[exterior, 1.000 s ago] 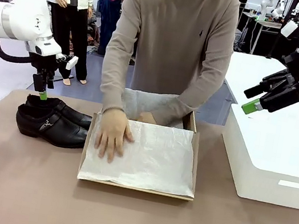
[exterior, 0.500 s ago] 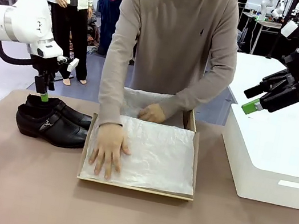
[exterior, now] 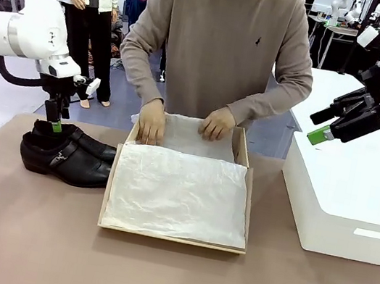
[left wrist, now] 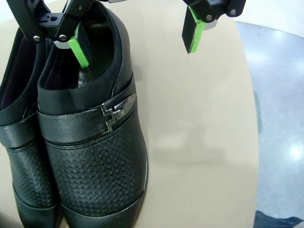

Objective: Pack the shoes into the box.
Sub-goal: Place one shoe of the Shoes into the Shoes Box.

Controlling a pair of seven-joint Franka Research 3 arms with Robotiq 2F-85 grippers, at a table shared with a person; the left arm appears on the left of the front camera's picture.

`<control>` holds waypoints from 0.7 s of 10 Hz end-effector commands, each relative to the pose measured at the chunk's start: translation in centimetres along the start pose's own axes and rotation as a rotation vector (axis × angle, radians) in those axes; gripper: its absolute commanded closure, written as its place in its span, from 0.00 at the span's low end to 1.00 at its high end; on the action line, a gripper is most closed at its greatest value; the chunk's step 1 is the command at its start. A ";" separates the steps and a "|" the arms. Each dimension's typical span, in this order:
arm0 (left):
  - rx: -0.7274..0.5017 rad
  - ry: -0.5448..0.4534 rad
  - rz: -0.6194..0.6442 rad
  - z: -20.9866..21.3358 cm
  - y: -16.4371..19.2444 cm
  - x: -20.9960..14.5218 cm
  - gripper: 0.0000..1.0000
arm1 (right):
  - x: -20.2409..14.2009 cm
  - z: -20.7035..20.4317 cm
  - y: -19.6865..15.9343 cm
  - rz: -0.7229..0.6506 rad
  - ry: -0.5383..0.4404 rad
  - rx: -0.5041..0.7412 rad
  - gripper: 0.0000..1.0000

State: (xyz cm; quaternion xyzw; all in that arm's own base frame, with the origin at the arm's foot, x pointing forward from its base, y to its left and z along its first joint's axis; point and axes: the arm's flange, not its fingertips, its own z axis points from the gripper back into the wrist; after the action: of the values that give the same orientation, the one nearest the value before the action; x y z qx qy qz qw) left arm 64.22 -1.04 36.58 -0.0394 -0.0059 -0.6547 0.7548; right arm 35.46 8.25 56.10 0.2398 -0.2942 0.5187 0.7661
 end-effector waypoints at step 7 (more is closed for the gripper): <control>-0.083 0.044 0.012 -2.3 0.8 0.4 0.00 | 0.0 -0.2 -0.2 0.022 -0.032 0.011 0.00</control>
State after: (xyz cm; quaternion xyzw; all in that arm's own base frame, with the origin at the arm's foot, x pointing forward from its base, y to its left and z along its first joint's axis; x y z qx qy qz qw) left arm 64.36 -1.44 33.75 -0.0587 0.0263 -0.6557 0.7522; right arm 35.46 8.24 56.09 0.2398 -0.2942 0.5188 0.7661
